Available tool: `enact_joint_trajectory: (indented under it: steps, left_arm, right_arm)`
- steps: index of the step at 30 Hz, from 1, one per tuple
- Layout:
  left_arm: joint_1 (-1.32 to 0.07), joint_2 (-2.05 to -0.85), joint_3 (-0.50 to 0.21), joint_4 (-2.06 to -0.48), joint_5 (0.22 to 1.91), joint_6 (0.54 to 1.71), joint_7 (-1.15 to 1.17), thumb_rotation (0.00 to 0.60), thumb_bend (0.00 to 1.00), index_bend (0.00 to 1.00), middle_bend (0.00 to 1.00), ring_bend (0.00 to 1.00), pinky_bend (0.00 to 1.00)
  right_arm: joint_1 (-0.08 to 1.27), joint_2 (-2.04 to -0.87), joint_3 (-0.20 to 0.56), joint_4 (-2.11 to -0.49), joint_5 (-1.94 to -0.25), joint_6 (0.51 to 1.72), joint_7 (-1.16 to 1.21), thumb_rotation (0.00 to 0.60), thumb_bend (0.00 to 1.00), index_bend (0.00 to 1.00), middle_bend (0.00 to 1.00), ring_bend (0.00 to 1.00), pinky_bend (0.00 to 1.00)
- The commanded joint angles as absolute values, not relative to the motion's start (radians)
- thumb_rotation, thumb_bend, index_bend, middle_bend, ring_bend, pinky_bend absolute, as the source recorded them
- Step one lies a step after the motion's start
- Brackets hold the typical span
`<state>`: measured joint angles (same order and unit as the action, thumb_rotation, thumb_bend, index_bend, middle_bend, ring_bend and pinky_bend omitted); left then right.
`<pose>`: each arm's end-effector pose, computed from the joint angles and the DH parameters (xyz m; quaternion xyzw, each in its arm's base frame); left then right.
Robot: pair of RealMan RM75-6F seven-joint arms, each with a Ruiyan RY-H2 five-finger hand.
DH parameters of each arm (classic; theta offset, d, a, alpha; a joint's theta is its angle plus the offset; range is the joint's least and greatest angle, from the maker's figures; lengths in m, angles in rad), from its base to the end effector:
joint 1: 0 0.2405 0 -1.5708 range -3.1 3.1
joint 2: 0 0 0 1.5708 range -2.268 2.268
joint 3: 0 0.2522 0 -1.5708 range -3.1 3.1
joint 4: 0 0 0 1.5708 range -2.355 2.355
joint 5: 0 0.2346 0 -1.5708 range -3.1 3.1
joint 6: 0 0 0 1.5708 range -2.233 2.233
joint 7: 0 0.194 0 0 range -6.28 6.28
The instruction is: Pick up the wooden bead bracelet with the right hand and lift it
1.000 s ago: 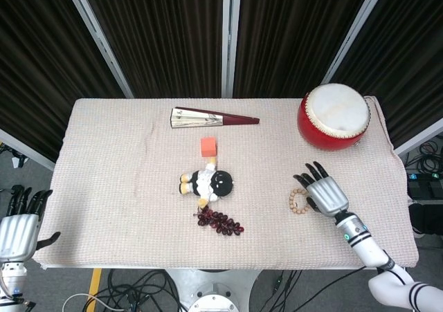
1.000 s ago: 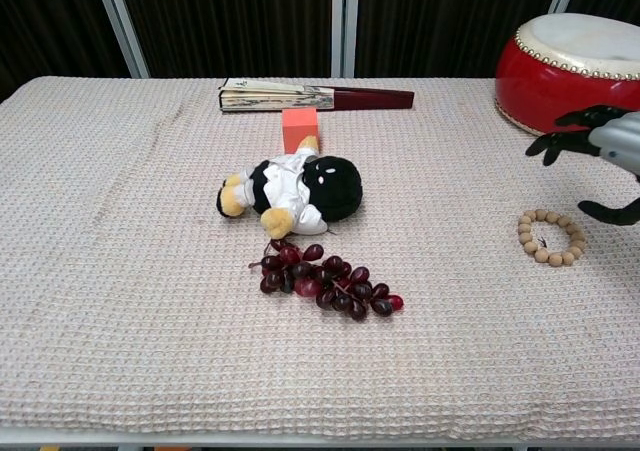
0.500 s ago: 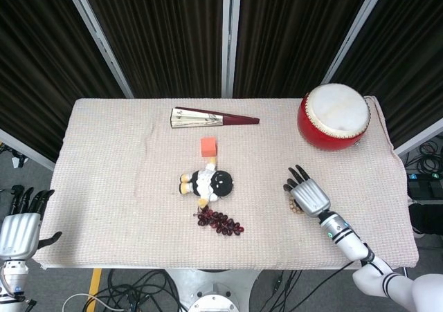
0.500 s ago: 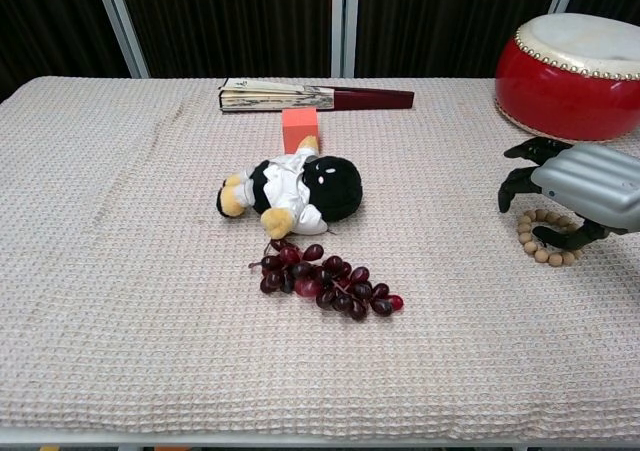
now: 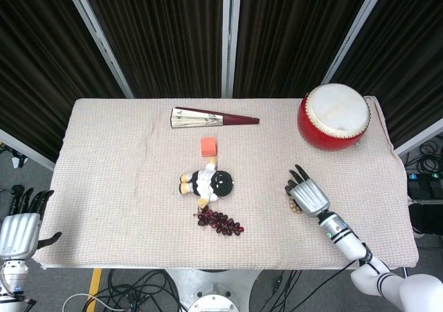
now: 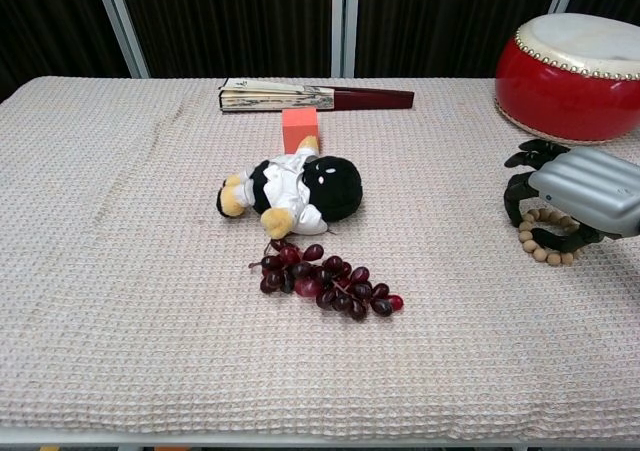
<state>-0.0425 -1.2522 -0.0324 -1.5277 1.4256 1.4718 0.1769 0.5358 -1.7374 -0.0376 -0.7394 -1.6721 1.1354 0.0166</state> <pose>-0.3447 0.2139 0.0980 -0.5950 -0.3893 -0.3131 0.6296 -0.2838 -0.3620 -0.0677 0.8151 -0.2155 0.2999 0.4463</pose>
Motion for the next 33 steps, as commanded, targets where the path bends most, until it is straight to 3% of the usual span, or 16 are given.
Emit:
enact_joint_trajectory:
  steps: [1, 6, 9, 14, 18, 22, 26, 33]
  left_arm:
    - [-0.042, -1.251, -0.032, -1.528, 1.425, 1.472, 0.176, 0.6, 0.0, 0.14, 0.15, 0.01, 0.01]
    - [-0.043, -1.25, -0.032, -1.53, 1.428, 1.473, 0.171, 0.6, 0.0, 0.14, 0.15, 0.01, 0.01]
    - [-0.044, -1.25, -0.031, -1.531, 1.43, 1.472, 0.17, 0.6, 0.0, 0.14, 0.15, 0.01, 0.01]
    - [-0.046, -1.245, -0.033, -1.537, 1.434, 1.473, 0.17, 0.6, 0.0, 0.14, 0.15, 0.01, 0.01]
    - [-0.05, -1.242, -0.033, -1.542, 1.435, 1.468, 0.173, 0.6, 0.0, 0.14, 0.15, 0.01, 0.01]
    - [-0.055, -1.238, -0.034, -1.548, 1.436, 1.465, 0.178, 0.6, 0.0, 0.14, 0.15, 0.01, 0.01]
    - [-0.056, -1.236, -0.034, -1.551, 1.436, 1.464, 0.178, 0.6, 0.0, 0.14, 0.15, 0.01, 0.01]
    - [-0.061, -1.236, -0.035, -1.555, 1.432, 1.458, 0.183, 0.6, 0.0, 0.14, 0.15, 0.01, 0.01]
  right_arm:
    - [0.527, -1.752, -0.026, -0.716, -1.668, 1.187, 0.069, 0.6, 0.38, 0.66, 0.48, 0.19, 0.02]
    - [0.508, -1.709, 0.062, -0.843, -1.555, 1.19, 0.323, 0.6, 0.4, 0.7, 0.5, 0.22, 0.04]
    - [0.49, -1.66, 0.128, -0.977, -1.441, 1.122, 0.523, 0.6, 0.43, 0.7, 0.5, 0.22, 0.04]
    - [0.493, -1.486, 0.205, -1.261, -1.234, 0.805, 0.87, 0.6, 0.5, 0.7, 0.51, 0.23, 0.03]
    - [0.496, -1.393, 0.247, -1.371, -1.178, 0.597, 1.132, 0.6, 0.55, 0.69, 0.51, 0.23, 0.0]
    - [0.473, -1.359, 0.306, -1.411, -1.221, 0.483, 1.401, 0.6, 0.6, 0.68, 0.51, 0.22, 0.0]
    - [0.448, -1.344, 0.34, -1.431, -1.334, 0.451, 1.61, 0.6, 0.61, 0.67, 0.51, 0.21, 0.0]
    - [0.456, -1.33, 0.276, -1.405, -1.585, 0.595, 1.88, 0.6, 0.62, 0.65, 0.51, 0.2, 0.0]
